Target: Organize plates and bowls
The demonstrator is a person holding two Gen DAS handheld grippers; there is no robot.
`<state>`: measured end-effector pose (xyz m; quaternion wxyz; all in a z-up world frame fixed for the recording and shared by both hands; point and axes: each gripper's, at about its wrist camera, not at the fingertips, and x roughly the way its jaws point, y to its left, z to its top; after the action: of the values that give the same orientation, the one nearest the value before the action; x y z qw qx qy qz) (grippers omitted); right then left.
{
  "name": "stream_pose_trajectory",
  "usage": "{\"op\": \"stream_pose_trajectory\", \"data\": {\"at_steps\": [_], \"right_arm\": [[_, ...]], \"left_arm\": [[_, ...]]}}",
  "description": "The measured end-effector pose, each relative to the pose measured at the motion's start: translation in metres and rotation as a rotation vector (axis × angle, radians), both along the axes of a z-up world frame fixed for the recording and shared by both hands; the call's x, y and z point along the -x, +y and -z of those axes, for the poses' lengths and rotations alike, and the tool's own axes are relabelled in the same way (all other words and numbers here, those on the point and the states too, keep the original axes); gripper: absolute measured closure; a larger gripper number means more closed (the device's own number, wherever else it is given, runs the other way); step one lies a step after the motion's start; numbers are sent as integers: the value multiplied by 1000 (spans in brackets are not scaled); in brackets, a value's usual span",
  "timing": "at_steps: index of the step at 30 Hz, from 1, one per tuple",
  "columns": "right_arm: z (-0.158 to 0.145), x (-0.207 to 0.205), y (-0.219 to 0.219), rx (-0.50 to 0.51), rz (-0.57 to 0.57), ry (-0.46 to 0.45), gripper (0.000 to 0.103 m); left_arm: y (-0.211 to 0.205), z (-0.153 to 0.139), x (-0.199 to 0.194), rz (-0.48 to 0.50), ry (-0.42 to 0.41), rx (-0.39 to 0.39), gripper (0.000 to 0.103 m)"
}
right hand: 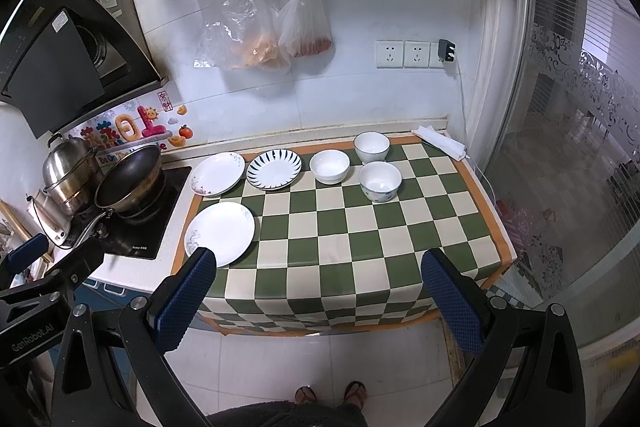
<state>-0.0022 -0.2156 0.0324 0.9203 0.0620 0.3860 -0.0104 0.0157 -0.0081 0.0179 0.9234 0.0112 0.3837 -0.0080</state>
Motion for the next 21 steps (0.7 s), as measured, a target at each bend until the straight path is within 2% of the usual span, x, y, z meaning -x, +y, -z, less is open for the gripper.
{"op": "stream_pose_trajectory", "data": {"at_steps": [21], "right_arm": [[-1, -4, -1, 3, 2, -1, 0]], "left_arm": [[1, -1, -5, 0, -2, 4, 0]]}}
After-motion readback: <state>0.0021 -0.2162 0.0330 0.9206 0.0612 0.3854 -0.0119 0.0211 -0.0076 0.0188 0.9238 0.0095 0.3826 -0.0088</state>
